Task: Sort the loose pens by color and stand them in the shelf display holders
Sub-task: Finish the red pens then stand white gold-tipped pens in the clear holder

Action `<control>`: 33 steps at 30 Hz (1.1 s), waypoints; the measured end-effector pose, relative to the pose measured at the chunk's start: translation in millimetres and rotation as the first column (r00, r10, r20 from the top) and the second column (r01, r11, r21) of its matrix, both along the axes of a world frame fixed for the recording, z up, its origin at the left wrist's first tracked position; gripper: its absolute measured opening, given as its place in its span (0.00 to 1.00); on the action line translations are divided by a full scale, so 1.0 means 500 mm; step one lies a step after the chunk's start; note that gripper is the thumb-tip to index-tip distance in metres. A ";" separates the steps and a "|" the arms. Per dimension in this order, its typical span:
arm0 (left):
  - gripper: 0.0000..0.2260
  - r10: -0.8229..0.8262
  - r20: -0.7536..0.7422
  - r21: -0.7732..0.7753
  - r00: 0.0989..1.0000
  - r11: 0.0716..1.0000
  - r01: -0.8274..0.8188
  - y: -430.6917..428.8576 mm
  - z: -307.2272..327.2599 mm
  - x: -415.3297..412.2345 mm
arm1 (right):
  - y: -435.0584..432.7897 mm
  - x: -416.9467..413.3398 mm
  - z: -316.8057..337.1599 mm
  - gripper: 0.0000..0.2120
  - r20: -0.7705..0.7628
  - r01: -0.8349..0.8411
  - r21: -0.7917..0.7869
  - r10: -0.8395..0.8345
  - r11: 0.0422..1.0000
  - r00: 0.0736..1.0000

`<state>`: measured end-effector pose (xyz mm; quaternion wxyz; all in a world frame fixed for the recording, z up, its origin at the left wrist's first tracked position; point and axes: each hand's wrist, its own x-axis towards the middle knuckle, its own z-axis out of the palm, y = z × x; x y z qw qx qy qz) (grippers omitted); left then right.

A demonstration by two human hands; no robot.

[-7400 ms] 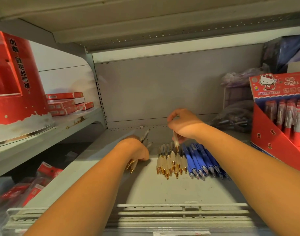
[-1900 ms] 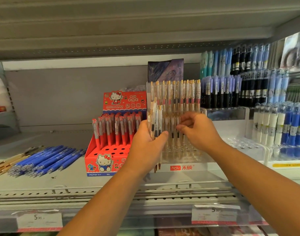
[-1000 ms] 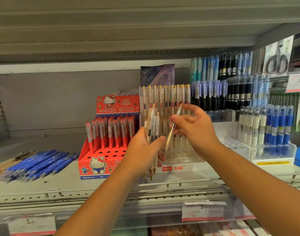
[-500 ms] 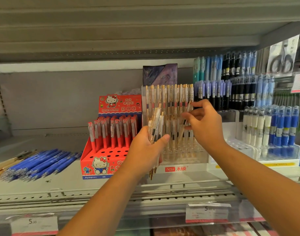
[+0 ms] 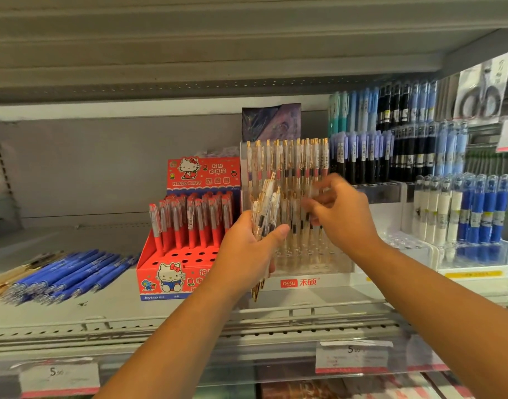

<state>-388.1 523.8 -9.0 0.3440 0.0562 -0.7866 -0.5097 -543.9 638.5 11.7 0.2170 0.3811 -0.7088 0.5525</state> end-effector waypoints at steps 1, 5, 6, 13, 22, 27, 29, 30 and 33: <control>0.07 0.004 -0.001 -0.001 1.000 1.000 -0.004 0.000 0.000 0.000 | -0.002 0.000 -0.003 0.10 -0.007 0.017 0.079 -0.017 0.997 1.000; 0.08 0.021 -0.008 -0.005 1.000 1.000 -0.021 0.001 0.001 0.000 | -0.003 0.004 -0.002 0.13 -0.041 0.073 0.190 -0.067 0.979 0.997; 0.08 0.025 -0.009 -0.004 1.000 1.000 -0.025 0.001 0.002 0.000 | -0.001 0.006 -0.001 0.13 -0.056 0.095 0.198 -0.085 0.976 0.995; 0.13 0.030 -0.010 -0.008 1.000 1.000 -0.030 0.004 0.003 0.002 | 0.008 0.029 -0.004 0.11 -0.155 0.209 0.133 -0.187 0.969 0.970; 0.13 -0.015 -0.051 0.003 0.999 1.000 0.015 0.006 0.006 -0.001 | -0.004 0.100 0.013 0.14 0.276 -0.492 -0.096 0.498 0.865 0.822; 0.05 0.011 -0.106 0.003 0.994 1.000 -0.010 0.002 0.005 -0.001 | -0.008 0.094 0.006 0.11 0.364 -0.526 -0.299 0.605 0.796 0.708; 0.03 0.005 -0.119 0.039 0.993 0.999 0.000 -0.001 0.003 0.000 | -0.005 0.087 0.005 0.11 0.389 -0.512 -0.412 0.654 0.753 0.649; 0.02 -0.003 -0.115 0.057 0.993 0.998 0.010 -0.002 0.002 0.001 | -0.002 0.082 0.006 0.10 0.391 -0.493 -0.467 0.672 0.734 0.630; 0.03 -0.010 -0.107 0.076 0.994 0.997 0.019 -0.005 0.001 0.002 | 0.007 0.065 0.012 0.09 0.359 -0.419 -0.547 0.655 0.724 0.665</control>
